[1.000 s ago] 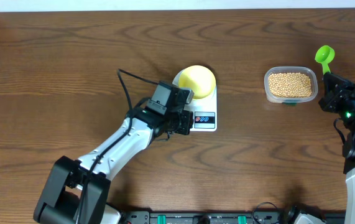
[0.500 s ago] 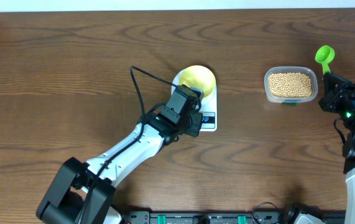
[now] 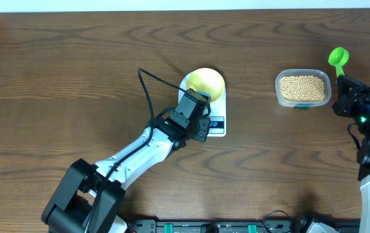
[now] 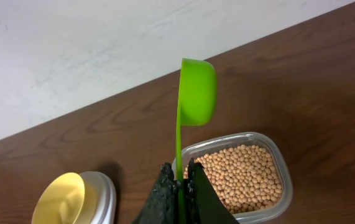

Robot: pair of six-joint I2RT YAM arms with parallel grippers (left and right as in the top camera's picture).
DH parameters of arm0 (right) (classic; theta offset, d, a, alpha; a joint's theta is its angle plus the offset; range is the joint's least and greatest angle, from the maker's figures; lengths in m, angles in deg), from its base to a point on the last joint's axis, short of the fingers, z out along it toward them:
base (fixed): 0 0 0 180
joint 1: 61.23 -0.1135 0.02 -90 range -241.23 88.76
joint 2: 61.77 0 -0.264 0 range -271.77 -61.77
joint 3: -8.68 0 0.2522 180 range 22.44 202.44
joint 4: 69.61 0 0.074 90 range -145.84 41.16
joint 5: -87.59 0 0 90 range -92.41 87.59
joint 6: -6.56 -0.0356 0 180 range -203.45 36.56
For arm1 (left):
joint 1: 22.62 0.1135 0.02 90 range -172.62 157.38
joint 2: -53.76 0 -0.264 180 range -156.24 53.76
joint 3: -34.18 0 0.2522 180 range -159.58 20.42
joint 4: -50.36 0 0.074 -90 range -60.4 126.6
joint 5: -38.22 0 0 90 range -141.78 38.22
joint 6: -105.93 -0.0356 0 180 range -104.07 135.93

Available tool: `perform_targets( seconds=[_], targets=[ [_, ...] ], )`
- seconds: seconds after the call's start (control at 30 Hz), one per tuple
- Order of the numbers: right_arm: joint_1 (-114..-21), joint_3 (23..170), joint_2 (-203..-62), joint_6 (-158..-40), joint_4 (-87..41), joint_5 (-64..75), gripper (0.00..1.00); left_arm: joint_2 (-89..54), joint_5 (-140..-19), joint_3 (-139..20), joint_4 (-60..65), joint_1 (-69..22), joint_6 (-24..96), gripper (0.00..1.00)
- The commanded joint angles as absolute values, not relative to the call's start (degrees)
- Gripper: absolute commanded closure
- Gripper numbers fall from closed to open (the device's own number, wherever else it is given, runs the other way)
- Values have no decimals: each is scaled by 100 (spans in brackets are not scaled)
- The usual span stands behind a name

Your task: Scoop item into bowl and weigh 50g on scale

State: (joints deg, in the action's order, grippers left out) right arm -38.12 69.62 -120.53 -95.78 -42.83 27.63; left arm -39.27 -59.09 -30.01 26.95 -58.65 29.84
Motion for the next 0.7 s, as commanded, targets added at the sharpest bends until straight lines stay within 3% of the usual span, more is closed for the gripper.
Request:
perform_targets(
  seconds=[0.0,0.67],
  targets=[
    [-3847,7050,-12016,-9495,-4276,2822,99,-4115,-5817,-3038,2710,-5872,2975,93],
    [-3847,7050,-12016,-9495,-4276,2820,99,-4334,-5885,-3038,2981,-5872,2980,93]
  ],
)
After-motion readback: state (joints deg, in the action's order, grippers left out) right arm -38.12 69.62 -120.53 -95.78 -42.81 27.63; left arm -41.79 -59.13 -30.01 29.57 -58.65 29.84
